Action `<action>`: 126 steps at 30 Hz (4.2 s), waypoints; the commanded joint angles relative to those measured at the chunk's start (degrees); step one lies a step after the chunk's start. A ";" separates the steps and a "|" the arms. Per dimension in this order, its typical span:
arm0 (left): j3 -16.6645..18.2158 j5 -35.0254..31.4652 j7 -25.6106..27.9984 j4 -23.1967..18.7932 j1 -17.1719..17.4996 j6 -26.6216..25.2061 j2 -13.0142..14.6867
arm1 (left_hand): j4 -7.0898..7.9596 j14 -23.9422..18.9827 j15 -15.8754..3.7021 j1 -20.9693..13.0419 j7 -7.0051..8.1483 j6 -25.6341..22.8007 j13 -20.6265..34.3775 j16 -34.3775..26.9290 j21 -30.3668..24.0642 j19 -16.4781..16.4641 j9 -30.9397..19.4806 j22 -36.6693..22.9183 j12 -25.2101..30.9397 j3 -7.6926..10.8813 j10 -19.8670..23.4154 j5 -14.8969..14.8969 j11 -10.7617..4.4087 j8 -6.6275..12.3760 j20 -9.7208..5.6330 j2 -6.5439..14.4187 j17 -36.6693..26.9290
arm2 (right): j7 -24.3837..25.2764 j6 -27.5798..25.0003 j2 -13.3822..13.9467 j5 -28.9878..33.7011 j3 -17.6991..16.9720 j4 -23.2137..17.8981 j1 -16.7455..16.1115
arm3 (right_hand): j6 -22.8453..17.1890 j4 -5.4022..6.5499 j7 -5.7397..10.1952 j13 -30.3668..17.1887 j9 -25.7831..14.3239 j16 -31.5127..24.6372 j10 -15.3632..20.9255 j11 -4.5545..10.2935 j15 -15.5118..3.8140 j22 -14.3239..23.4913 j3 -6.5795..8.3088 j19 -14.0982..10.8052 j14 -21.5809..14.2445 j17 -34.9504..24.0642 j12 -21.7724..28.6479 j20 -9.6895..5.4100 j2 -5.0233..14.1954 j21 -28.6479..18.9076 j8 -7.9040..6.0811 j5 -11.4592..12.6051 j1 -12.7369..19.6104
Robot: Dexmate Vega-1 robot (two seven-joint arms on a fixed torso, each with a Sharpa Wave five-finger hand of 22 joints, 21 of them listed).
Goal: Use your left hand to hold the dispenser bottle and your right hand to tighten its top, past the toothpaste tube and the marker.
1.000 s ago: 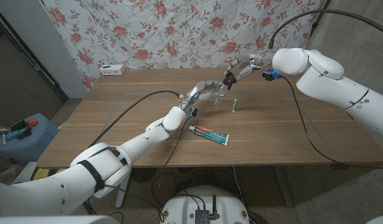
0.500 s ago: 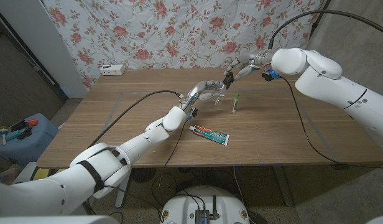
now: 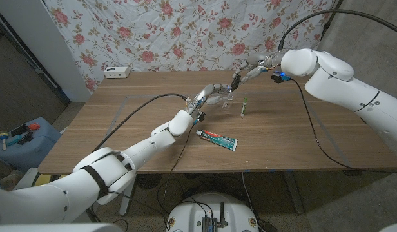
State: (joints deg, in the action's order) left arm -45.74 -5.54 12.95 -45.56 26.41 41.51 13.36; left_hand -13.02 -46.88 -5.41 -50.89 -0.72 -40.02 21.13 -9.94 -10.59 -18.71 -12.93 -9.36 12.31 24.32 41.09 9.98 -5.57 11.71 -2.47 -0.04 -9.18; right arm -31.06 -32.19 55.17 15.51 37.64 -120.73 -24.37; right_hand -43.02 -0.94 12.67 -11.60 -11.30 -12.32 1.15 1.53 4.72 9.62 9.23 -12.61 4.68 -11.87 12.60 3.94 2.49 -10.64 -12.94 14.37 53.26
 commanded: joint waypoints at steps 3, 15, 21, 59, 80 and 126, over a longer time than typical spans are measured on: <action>-0.13 0.21 -0.17 0.71 -0.34 0.27 -0.22 | 4.05 -0.34 -4.32 2.47 2.55 -3.46 0.10 -0.36 -0.05 0.18 -0.10 -0.17 0.37 4.79 0.60 0.23 -0.55 0.40 -2.72 3.31 -0.25 | -0.08 -2.14 -0.06 0.21 0.97 -0.33 0.83 | -2.46 0.68 -0.13 -0.13 -0.17 -0.55 1.88 -0.12 0.18 0.16 -1.13 -0.73 -1.01 -0.19 0.57 0.56 -0.23 -0.58 -0.81 -0.05 -2.27; -0.17 0.22 -0.09 0.94 -0.50 0.29 -0.24 | 4.10 -0.36 -4.19 2.52 2.66 -3.43 0.09 -0.37 -0.05 0.20 -0.10 -0.17 0.28 4.80 0.40 0.22 -0.50 0.39 -2.63 3.33 -0.25 | -3.36 -5.74 -1.18 0.71 3.53 0.15 3.89 | -5.10 1.99 -0.29 -0.11 -0.01 -0.68 3.33 -0.73 0.24 0.19 -2.79 -1.20 -1.56 -0.28 0.63 0.87 -0.89 -0.56 -1.09 -0.18 -5.92; -0.21 0.28 -0.09 1.23 -0.61 0.44 -0.32 | 4.04 -0.35 -4.29 2.42 2.63 -3.54 0.10 -0.37 -0.06 0.18 -0.10 -0.17 0.26 4.81 0.34 0.23 -0.48 0.43 -2.66 3.32 -0.26 | -4.27 -7.84 -1.53 1.12 4.73 0.05 5.12 | -5.52 3.15 -0.35 -0.12 0.14 -0.69 3.85 -1.76 0.59 0.22 -3.99 -1.21 -1.65 -0.37 0.56 1.34 -1.37 -0.50 -0.73 -0.38 -8.71; 0.51 -0.26 0.28 -3.99 1.93 -1.48 1.43 | 4.04 -0.30 -4.12 2.36 2.58 -3.51 0.16 -0.38 -0.06 0.18 -0.11 -0.17 0.38 4.84 0.61 0.23 -0.46 0.41 -2.61 3.33 -0.27 | -4.09 -22.48 -2.43 13.78 13.94 -6.95 8.43 | -15.98 6.50 -3.51 0.01 0.48 -3.23 13.24 -3.32 -1.83 0.23 -7.02 -6.42 -10.37 -0.38 2.12 2.04 -0.52 -1.37 -1.88 -0.57 -17.22; 1.15 -0.67 0.62 -6.02 3.00 -2.43 2.12 | 4.02 -0.23 -4.16 2.30 2.62 -3.61 0.14 -0.33 -0.07 0.15 -0.12 -0.18 0.27 4.86 0.39 0.24 -0.68 0.44 -2.60 3.30 -0.24 | -4.83 -25.08 -3.89 22.70 17.22 -7.64 8.24 | -23.44 6.31 -4.63 0.11 0.50 -3.65 17.84 -3.04 -3.60 0.22 -7.22 -9.30 -14.78 0.06 2.59 1.41 0.02 -1.44 -3.43 -0.44 -17.63; 1.46 -0.79 0.98 -5.97 3.21 -2.05 2.06 | 4.06 -0.25 -4.16 2.25 2.65 -3.45 0.18 -0.34 -0.07 0.13 -0.13 -0.18 0.29 4.96 0.44 0.26 -0.53 0.37 -2.53 3.45 -0.24 | -9.85 -18.75 -11.48 45.71 10.76 -5.89 -2.20 | -27.09 5.08 -5.38 0.23 0.58 -3.34 24.91 -2.23 -6.34 0.30 -7.29 -13.54 -22.34 0.23 1.74 0.75 0.40 -0.86 -2.52 -0.37 -16.74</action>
State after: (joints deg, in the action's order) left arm -44.34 -6.33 13.79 -51.81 29.72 39.20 15.45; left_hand -13.25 -46.88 -5.41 -50.89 -0.73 -40.03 21.15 -9.94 -10.59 -18.71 -12.92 -9.36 12.27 24.55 41.19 9.95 -5.82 11.83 -2.47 -0.04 -9.18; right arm -39.36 -54.31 45.49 57.48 52.75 -126.79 -23.11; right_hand -63.54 4.24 14.09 -11.18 -10.56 -15.93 26.02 -0.21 -1.74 9.75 2.28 -25.94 -17.09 -11.46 14.61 4.52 3.13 -11.68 -16.46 13.75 36.44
